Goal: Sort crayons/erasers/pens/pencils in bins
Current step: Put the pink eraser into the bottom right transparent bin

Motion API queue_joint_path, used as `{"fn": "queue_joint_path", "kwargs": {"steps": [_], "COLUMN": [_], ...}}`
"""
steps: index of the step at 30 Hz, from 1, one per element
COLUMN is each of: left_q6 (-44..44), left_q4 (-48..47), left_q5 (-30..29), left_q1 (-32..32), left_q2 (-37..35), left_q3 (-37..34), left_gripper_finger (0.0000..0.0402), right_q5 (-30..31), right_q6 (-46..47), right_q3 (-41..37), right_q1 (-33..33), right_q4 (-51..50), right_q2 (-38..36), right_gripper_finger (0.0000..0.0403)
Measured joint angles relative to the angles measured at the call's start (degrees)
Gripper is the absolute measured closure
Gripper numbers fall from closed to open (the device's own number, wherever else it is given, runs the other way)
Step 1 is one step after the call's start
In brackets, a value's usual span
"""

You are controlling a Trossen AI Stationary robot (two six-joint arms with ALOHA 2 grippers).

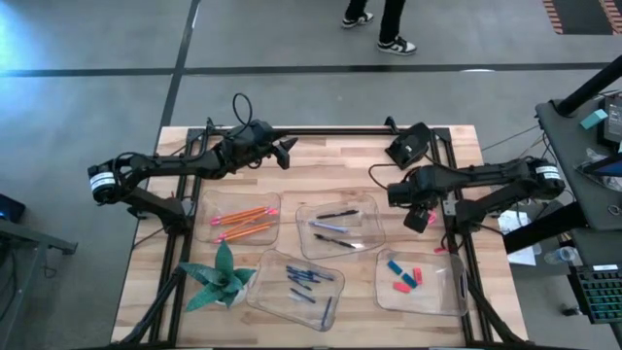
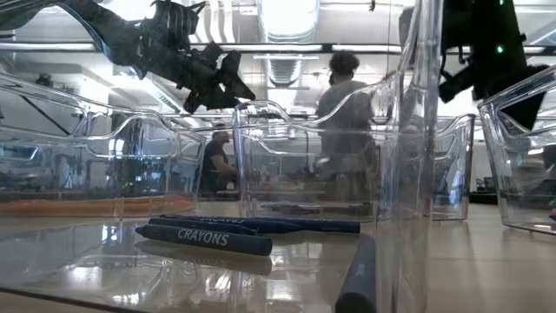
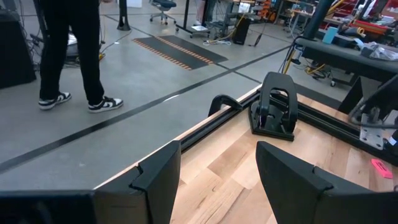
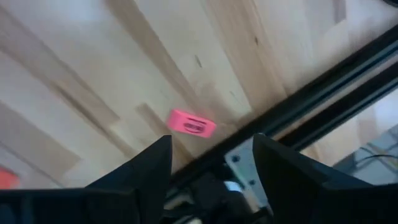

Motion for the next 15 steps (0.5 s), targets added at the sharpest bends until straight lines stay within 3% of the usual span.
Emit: {"fn": "queue_joint_path", "kwargs": {"steps": [7, 15], "left_q6": [-0.05, -0.07], "left_q4": [-0.64, -2.92], "left_q5": [0.33, 0.26], "left_q1": [0.0, -0.02], "left_q2": [0.0, 0.04], "left_q3": [0.0, -0.02], "left_gripper_finger": [0.0206, 0.0206], "right_q5": [0.13, -2.81], "right_q6": [-11.87, -16.82], "right_q3": [-5.66, -11.3], "right_q1": [-1.24, -1.27], "right_q4": [3.02, 7.2], "right_q2": [0.0, 0.0], "right_gripper_finger": [0.0183, 0.0183]}}
